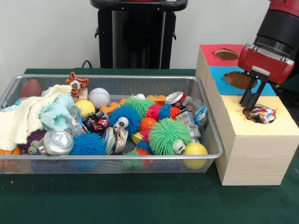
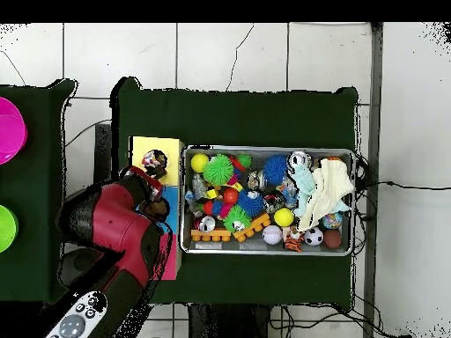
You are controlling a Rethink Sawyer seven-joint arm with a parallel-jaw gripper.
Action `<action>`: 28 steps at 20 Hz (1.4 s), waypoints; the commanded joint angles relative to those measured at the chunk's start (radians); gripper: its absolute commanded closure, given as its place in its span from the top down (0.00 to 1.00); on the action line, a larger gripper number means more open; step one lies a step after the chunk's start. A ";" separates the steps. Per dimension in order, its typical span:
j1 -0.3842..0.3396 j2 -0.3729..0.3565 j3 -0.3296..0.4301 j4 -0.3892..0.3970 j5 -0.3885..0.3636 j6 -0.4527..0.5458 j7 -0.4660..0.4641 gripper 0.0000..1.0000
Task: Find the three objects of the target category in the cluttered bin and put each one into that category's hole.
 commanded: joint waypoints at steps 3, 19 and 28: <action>0.010 0.078 0.087 -0.035 0.041 0.104 0.387 0.00; -0.003 0.029 0.034 -0.096 -0.025 0.220 0.407 0.00; -0.027 0.052 0.041 -0.137 -0.020 0.173 0.393 0.00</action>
